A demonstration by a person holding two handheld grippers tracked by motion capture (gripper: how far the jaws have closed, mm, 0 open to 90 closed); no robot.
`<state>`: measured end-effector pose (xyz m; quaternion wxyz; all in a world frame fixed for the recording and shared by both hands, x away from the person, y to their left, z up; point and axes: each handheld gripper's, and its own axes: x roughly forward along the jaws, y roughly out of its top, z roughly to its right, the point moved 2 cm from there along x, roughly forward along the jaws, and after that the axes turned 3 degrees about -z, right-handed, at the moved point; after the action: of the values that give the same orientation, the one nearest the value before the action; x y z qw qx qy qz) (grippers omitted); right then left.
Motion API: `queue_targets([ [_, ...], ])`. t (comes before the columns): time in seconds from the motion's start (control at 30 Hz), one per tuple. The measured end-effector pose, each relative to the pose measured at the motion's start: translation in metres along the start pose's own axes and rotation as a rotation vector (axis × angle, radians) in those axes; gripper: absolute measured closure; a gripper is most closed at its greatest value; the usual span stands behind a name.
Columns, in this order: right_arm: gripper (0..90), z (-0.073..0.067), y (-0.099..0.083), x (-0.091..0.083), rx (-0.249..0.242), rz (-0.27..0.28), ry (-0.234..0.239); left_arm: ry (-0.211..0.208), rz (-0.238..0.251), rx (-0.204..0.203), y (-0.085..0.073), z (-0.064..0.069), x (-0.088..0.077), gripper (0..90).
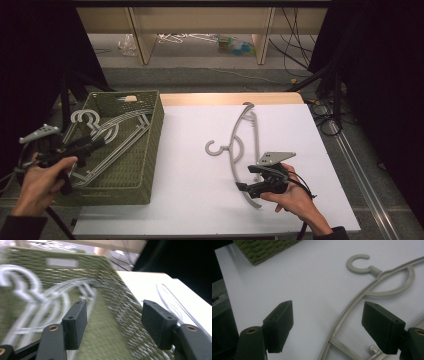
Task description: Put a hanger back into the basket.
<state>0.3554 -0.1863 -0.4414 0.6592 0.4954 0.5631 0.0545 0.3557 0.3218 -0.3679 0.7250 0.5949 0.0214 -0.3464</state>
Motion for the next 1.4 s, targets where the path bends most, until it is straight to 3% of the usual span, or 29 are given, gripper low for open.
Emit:
queue_targets([
  [0.07,26.0,0.0,-0.001,0.004,0.008,-0.013,-0.013,-0.064,0.018,0.007,-0.004,0.021,0.002,34.0],
  [0.1,25.9,-0.001,-0.002,0.006,0.017,-0.012,-0.02,-0.064,0.018,0.007,-0.004,0.021,0.002,33.1],
  [0.13,25.5,-0.001,-0.002,0.007,0.018,-0.017,-0.019,-0.114,0.024,0.021,-0.007,0.039,0.004,32.2],
  [0.17,25.4,-0.001,-0.002,0.008,0.024,-0.019,-0.021,-0.134,0.025,0.04,-0.009,0.049,0.006,31.6],
  [0.2,25.4,-0.001,-0.002,0.008,0.024,-0.019,-0.021,-0.134,0.025,0.04,-0.009,0.049,0.006,31.0],
  [0.23,25.2,-0.001,-0.002,0.01,0.017,-0.021,-0.046,-0.169,0.026,0.082,-0.014,0.068,0.01,30.0],
  [0.27,25.2,0.0,-0.002,0.01,0.012,-0.016,-0.049,-0.169,0.026,0.082,-0.014,0.068,0.01,29.3],
  [0.3,25.2,0.0,-0.002,0.011,0.01,-0.004,-0.05,-0.206,0.014,0.113,-0.02,0.089,0.016,28.5],
  [0.37,25.1,0.001,-0.001,0.009,0.014,-0.003,-0.048,-0.215,0.015,0.129,-0.023,0.095,0.019,27.9],
  [0.4,25.1,0.001,-0.001,0.009,0.019,-0.002,-0.052,-0.252,-0.003,0.156,-0.032,0.111,0.024,26.9],
  [0.43,25.1,0.002,-0.001,0.009,0.019,0.003,-0.051,-0.252,-0.003,0.156,-0.032,0.111,0.024,26.2],
  [0.47,25.1,0.002,-0.001,0.009,0.014,0.008,-0.053,-0.295,-0.026,0.143,-0.041,0.125,0.03,25.9],
  [0.57,25.1,0.001,-0.001,0.008,0.017,0.012,-0.049,-0.325,-0.041,0.164,-0.053,0.14,0.038,25.1],
  [0.63,25.0,0.001,-0.002,0.008,0.016,0.008,-0.051,-0.329,-0.039,0.207,-0.061,0.147,0.044,24.3],
  [0.73,24.9,0.0,-0.002,0.007,0.022,0.007,-0.051,-0.357,-0.049,0.207,-0.07,0.152,0.05,22.2],
  [0.8,24.9,0.0,-0.002,0.006,0.024,0.008,-0.051,-0.356,-0.058,0.187,-0.077,0.154,0.052,22.1],
  [0.87,24.9,0.0,-0.002,0.006,0.027,0.007,-0.052,-0.341,-0.055,0.19,-0.081,0.155,0.053,18.4],
  [0.93,24.9,-0.001,-0.003,0.006,0.029,0.007,-0.049,-0.36,-0.055,0.2,-0.085,0.156,0.054,16.1],
  [1.0,24.9,0.0,-0.003,0.006,0.018,0.009,-0.051,-0.351,-0.05,0.188,-0.087,0.158,0.054,16.2],
  [1.13,25.5,-0.001,-0.004,0.007,0.022,0.02,-0.044,-0.363,-0.044,0.217,-0.095,0.164,0.056,16.0],
  [1.4,25.3,0.0,-0.005,0.008,0.032,0.011,-0.042,-0.355,-0.056,0.217,-0.105,0.167,0.059,16.0],
])
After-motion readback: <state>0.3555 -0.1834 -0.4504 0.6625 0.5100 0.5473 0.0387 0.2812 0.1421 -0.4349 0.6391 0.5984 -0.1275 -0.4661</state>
